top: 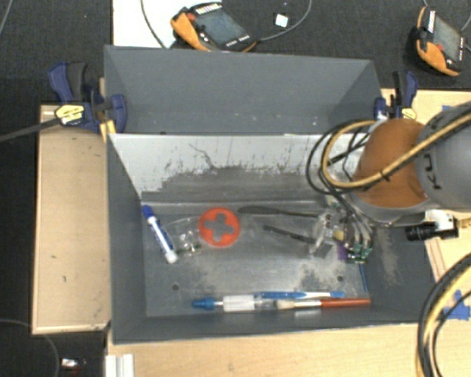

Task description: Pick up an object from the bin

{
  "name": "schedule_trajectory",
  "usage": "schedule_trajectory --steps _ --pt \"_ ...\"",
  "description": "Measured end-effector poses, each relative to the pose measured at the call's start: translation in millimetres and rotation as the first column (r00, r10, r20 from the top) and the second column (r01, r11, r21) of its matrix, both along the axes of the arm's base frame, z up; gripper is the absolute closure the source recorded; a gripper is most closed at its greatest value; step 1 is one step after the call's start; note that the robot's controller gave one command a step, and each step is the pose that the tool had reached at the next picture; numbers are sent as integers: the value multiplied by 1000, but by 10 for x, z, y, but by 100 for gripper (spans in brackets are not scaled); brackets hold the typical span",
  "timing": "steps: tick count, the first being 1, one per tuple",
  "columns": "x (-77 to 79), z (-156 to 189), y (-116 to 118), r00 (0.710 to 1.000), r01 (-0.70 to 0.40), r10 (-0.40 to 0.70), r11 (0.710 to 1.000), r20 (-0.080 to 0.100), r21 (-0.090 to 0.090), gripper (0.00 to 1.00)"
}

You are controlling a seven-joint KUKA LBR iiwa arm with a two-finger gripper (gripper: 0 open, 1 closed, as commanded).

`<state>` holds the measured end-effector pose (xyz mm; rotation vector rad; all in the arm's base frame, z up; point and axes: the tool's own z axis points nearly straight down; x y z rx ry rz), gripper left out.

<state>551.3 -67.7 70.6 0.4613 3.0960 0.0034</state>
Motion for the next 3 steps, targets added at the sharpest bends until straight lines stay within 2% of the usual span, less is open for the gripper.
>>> schedule_trajectory --steps 2,3 --pt "8 81 0 1000 -1 1 1000 5 -1 100" --pt "-25 254 4 1000 -1 1 1000 -7 1 100"
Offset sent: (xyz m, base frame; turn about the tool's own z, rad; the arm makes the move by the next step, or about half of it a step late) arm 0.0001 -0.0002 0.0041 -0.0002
